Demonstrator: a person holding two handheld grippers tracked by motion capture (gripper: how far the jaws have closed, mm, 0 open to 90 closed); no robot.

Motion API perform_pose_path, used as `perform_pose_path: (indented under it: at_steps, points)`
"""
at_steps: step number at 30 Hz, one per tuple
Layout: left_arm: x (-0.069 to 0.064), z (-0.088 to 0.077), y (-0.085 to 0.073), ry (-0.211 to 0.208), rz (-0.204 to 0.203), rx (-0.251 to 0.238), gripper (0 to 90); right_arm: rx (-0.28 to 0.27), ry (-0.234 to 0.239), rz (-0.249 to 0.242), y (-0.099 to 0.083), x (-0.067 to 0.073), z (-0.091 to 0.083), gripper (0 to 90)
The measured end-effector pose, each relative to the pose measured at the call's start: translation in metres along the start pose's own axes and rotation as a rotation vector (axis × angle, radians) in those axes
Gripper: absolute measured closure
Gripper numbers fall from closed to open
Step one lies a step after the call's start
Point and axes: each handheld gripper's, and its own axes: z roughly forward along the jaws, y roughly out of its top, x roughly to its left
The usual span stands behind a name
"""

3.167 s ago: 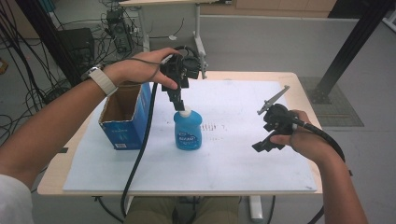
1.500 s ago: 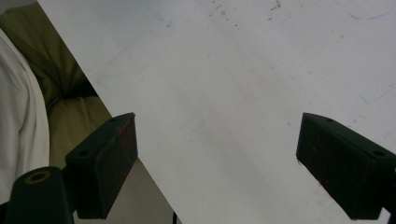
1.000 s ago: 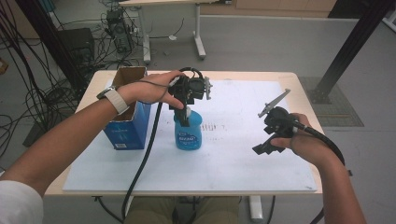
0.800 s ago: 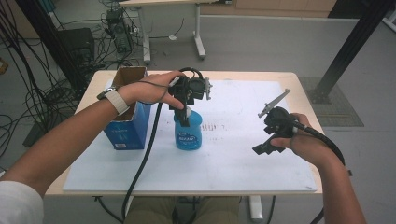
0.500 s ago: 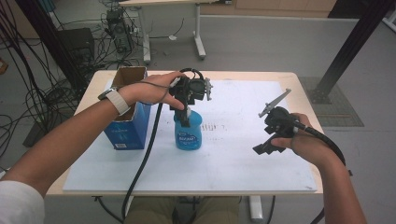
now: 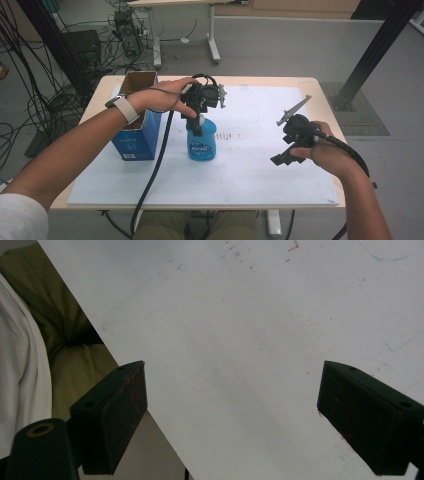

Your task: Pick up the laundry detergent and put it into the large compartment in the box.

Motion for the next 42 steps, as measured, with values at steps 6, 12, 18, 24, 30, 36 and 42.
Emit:
perform_pose_path:
  at_steps: [6,12,18,24,30,36,42]
  points:
    - [0.0003,0.0016,-0.0018,-0.002,-0.006,0.0,7.9,0.001,0.0,0.001,0.0003,0.0001,0.0004,12.6]
    - [-0.0001,0.001,-0.0012,-0.002,-0.004,0.004,7.9,0.001,0.0,-0.001,0.0008,0.0003,0.0006,12.6]
    - [0.0001,0.0005,-0.0008,-0.002,0.001,0.004,8.0,0.0,0.0,0.002,0.001,0.0008,0.0001,12.6]
    - [0.0009,0.0013,-0.0006,-0.001,-0.003,0.006,8.0,0.0,-0.001,0.002,-0.0005,0.0001,0.0003,12.6]
    - [0.0006,0.0019,-0.0006,-0.003,-0.003,0.0,8.0,-0.003,-0.002,0.003,-0.0009,0.0004,-0.0004,12.6]
    - [0.0013,0.001,-0.0004,-0.003,-0.002,0.005,8.0,-0.004,-0.001,0.005,-0.0014,0.0004,-0.0001,12.5]
    - [0.001,0.0008,-0.0018,-0.004,-0.006,-0.002,8.6,0.003,0.002,0.003,0.0001,0.0001,0.0012,12.6]
